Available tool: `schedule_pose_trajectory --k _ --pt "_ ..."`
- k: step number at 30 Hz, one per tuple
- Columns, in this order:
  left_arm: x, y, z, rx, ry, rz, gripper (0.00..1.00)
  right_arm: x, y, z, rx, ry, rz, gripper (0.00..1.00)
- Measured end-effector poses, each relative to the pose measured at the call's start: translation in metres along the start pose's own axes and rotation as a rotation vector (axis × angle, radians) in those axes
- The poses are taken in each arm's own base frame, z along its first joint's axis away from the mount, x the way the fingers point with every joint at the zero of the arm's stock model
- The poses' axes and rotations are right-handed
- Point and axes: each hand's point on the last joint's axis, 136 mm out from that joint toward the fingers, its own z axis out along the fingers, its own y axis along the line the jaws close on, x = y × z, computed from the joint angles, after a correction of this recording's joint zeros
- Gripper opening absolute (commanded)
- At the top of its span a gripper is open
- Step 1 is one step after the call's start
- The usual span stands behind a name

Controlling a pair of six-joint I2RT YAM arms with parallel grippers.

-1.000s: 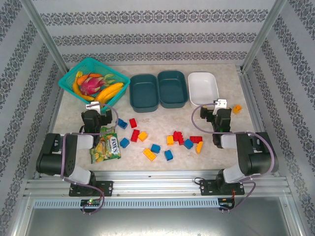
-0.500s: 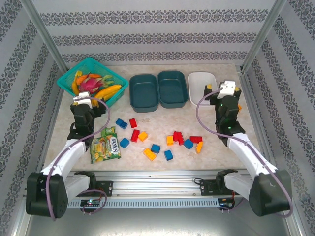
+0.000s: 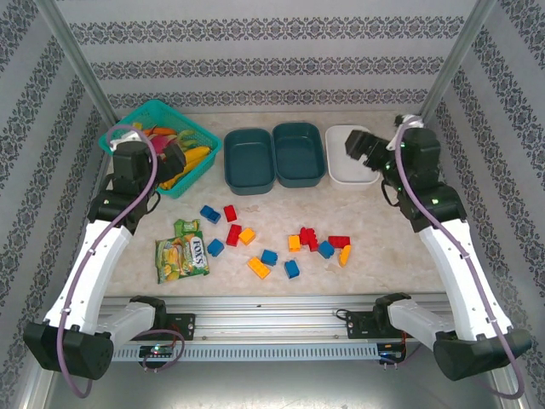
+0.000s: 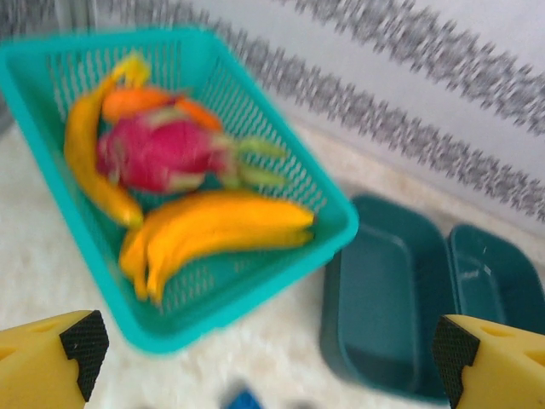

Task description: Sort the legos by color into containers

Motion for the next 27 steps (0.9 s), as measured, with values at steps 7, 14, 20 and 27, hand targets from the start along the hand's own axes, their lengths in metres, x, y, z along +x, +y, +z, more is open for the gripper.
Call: schedule_pose_trajectory --k 7,14,20,27 --pt "0.055 -0.037 -0.007 0.158 0.275 -0.073 0.90 0.098 -0.005 -0.011 0.111 0.385 0.026 0.67" --pt "0.164 -0.126 -0.064 0.459 0.578 0.189 0.87 0.225 -0.081 -0.034 0.405 0.756 0.142 0.62" --pt "0.215 -0.134 -0.075 0.488 0.690 0.292 0.87 0.216 -0.135 -0.033 0.546 0.677 0.395 0.67" --pt "0.232 -0.162 -0.052 0.506 0.718 0.306 0.89 0.143 -0.212 0.015 0.704 0.455 0.637 0.72"
